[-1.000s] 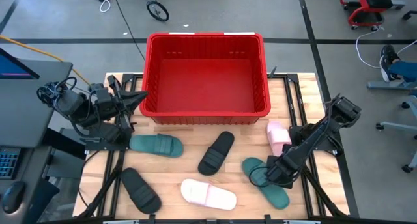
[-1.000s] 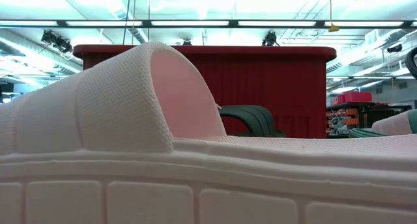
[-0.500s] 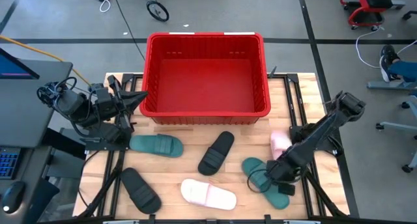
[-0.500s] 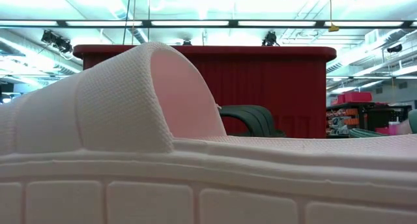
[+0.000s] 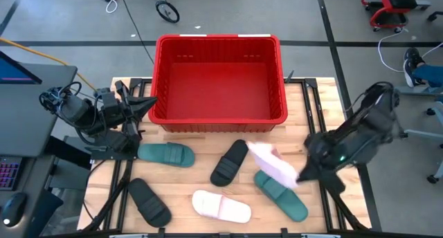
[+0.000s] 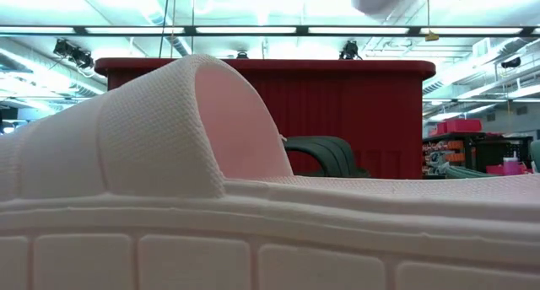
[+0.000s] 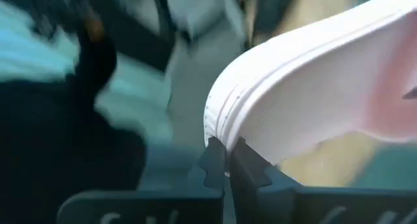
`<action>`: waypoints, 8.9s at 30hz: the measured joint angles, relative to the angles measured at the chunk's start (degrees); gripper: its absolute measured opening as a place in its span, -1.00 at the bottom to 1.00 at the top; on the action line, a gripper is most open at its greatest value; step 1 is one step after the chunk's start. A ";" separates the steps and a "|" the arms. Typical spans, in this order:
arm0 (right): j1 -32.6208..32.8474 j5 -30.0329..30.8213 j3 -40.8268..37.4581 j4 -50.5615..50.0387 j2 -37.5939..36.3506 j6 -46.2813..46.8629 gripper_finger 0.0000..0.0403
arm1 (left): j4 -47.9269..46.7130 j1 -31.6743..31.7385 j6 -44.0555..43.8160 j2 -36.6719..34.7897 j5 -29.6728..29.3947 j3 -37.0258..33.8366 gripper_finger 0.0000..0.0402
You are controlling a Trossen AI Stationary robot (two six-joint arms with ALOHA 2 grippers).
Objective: Pick and place slides into bin
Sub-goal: Put the top pink slide into the red container, then put the pink slide into the red container
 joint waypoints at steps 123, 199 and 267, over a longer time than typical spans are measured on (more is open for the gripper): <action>-1.97 0.16 -7.57 2.24 37.15 -47.96 -0.23 | 1.80 -5.66 -94.40 58.53 50.99 -0.02 -0.26; 6.21 38.48 -7.53 8.29 32.75 -62.93 -0.23 | 11.40 5.79 -70.33 33.79 37.93 -0.04 -1.00; -4.93 61.76 -6.15 -38.73 31.59 -12.79 -0.68 | 0.87 19.50 -66.77 30.61 43.25 -0.03 -0.07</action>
